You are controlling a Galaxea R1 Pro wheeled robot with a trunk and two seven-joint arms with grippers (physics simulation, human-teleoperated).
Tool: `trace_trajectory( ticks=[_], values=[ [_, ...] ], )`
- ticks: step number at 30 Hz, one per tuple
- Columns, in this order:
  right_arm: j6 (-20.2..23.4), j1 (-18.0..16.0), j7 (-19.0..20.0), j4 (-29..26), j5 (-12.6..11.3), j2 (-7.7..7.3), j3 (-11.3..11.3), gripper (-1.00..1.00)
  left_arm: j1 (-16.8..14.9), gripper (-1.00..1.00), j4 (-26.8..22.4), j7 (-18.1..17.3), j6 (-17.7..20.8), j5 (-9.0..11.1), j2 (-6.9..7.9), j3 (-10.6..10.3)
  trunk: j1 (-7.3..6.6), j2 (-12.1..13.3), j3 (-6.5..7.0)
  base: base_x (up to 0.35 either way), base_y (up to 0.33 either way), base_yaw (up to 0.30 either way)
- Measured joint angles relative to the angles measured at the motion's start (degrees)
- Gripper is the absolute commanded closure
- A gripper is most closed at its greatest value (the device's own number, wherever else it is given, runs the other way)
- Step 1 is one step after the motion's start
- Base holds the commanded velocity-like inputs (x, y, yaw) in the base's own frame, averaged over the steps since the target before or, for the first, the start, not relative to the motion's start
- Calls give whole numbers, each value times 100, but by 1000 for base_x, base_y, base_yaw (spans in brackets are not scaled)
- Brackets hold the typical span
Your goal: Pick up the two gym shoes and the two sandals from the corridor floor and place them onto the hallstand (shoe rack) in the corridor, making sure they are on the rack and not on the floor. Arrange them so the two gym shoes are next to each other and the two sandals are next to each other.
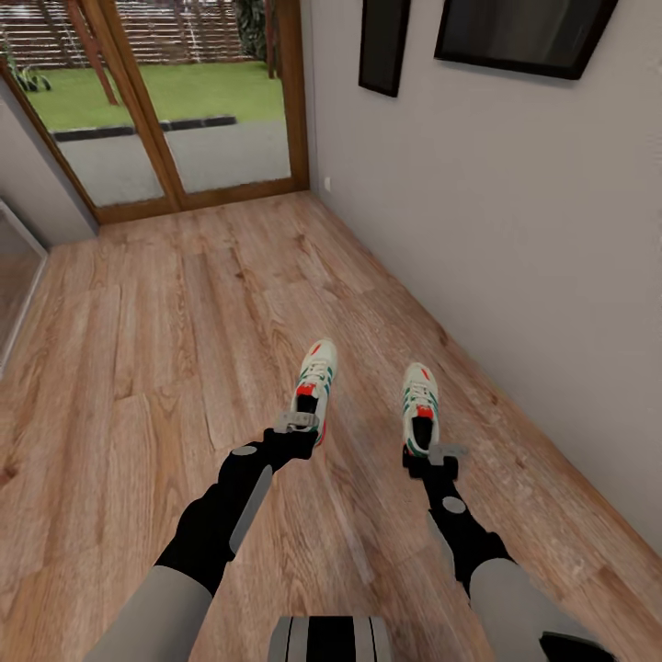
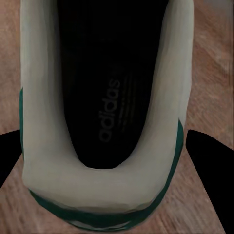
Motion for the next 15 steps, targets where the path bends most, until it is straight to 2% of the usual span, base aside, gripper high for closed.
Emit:
trace_trajectory(
  ticks=[2,5,9,15],
  values=[
    [602,-1,7,-502,0,2,14,100,0,100,1,0,0,0,0,0,-5,3,44,0,0,0],
    [1026,0,16,-1140,6,16,20,100,0,100,0,0,0,0,0,0,-13,7,111,0,0,0],
    [1159,1,21,-1418,2,22,21,100,1,100,3,0,0,1,0,-7,-23,12,199,0,0,0],
    [1212,2,27,-1489,1,23,24,100,0,100,7,-6,0,16,0,-9,-38,20,332,0,0,0]
  ],
)
